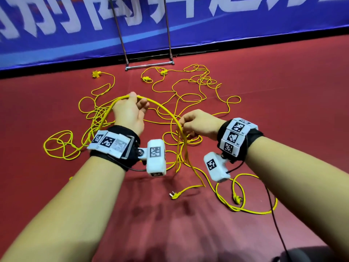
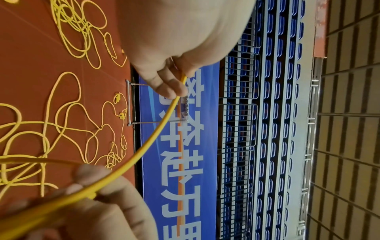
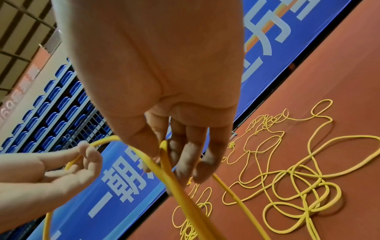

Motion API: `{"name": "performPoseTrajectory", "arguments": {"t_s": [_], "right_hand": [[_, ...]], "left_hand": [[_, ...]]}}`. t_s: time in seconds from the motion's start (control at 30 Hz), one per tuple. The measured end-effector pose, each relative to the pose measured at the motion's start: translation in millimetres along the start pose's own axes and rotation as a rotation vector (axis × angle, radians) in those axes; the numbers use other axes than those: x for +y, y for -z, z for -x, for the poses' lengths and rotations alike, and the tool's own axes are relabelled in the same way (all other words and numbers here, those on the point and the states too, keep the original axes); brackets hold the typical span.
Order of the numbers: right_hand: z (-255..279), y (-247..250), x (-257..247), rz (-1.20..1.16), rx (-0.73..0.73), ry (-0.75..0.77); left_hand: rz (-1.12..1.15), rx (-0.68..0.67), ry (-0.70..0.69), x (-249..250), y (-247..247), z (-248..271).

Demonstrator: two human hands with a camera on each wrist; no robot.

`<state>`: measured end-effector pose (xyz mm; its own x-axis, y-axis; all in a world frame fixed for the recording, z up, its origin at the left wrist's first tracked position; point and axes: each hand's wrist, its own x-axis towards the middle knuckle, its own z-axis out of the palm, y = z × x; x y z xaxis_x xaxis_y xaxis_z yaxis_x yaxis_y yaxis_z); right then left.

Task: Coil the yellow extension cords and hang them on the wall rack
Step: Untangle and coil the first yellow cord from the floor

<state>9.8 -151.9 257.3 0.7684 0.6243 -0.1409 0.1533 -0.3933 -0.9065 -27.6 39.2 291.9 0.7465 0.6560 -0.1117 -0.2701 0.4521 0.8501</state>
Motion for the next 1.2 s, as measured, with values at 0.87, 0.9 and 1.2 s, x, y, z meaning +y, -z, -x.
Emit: {"name": "performPoseTrajectory", "arguments": {"t_s": [0.87, 0.9, 1.2], "right_hand": [[2.6, 1.2, 22.4, 0.108, -0.128, -0.057], [2.8, 2.0, 23.7, 0.125, -0.114, -0.057], [-1.4, -6.0, -13.6, 0.020, -0.006, 0.129]], "left_hand": [[-0.097, -0.010, -0.208, 17.2, 4.6, -5.8], [-0.080, 0.010, -0.197, 18.2, 7.6, -9.6], [-0.428, -0.410, 0.150, -34.9, -6.6, 36.6]]}}
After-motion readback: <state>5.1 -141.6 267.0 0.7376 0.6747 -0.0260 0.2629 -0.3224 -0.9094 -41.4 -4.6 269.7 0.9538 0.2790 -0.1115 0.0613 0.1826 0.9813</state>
